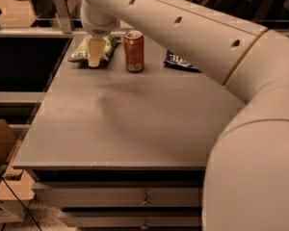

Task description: Pick green jalapeno chip bag

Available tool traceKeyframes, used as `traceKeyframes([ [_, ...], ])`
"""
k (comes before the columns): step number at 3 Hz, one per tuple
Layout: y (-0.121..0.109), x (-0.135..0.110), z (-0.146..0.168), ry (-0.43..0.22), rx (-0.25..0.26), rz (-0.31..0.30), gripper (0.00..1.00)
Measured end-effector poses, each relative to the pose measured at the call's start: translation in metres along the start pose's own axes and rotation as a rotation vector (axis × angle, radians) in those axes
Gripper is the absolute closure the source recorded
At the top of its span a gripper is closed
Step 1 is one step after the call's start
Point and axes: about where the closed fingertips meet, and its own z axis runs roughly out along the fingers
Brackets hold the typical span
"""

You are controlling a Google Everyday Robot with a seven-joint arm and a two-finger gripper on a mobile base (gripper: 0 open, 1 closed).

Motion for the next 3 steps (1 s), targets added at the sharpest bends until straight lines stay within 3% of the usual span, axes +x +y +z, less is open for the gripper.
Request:
traceKeyframes([
  [3,-0.018,0.034,0.066,-0.012,0.012,0.156,0.00],
])
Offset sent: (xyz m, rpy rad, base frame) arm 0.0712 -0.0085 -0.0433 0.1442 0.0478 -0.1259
